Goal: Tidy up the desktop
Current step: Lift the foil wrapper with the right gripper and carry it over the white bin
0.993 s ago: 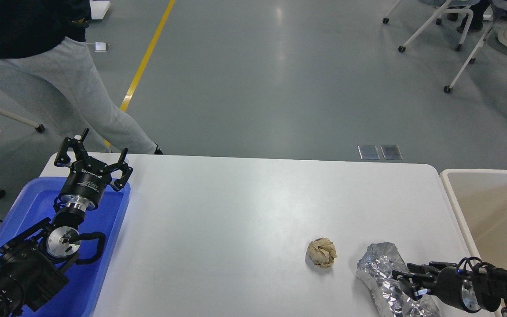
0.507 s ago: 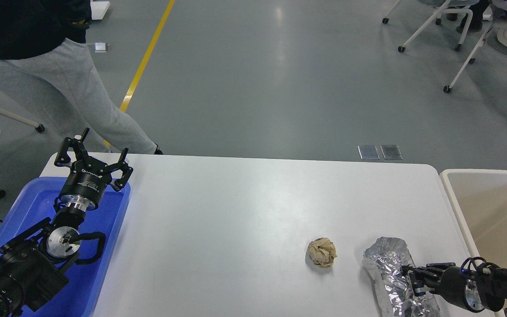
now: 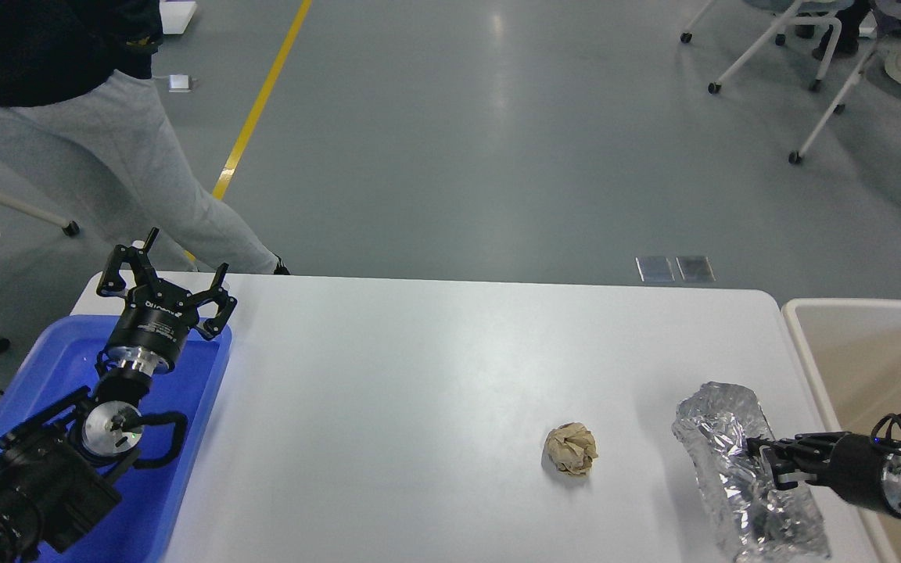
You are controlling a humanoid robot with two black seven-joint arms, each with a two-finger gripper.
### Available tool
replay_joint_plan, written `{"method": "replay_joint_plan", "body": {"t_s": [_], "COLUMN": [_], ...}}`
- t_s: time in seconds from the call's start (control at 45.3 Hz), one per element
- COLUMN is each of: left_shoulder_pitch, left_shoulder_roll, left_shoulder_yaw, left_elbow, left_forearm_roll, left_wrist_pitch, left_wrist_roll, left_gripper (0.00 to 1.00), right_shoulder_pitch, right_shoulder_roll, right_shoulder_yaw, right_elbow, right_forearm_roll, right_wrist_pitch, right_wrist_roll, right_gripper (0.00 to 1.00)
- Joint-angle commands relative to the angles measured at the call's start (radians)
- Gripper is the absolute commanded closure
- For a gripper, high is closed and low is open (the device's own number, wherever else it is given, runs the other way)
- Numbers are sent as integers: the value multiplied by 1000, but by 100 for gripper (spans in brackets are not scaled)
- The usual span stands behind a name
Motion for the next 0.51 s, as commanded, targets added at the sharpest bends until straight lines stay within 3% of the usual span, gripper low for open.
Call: {"method": "replay_joint_plan", "body": {"t_s": [0.0,0.331,0.485], "left_shoulder_pitch": [0,0,0], "left_shoulder_roll": [0,0,0], "left_shoulder_yaw": [0,0,0], "left_elbow": [1,-1,1], "left_forearm_roll": [0,0,0], "left_wrist_pitch": [0,0,0], "left_wrist_roll": [0,0,0], "left_gripper": [0,0,0], "right_shoulder_pitch": [154,370,426], "right_shoulder_roll": [-219,-363,-370], "right_shoulder_yaw": [2,8,8], "right_elbow": [206,309,312], "right_forearm_roll": [48,98,120], "right_wrist_pitch": [133,343,374], "right_wrist_roll": [-1,16,16], "right_gripper": [100,100,100]}}
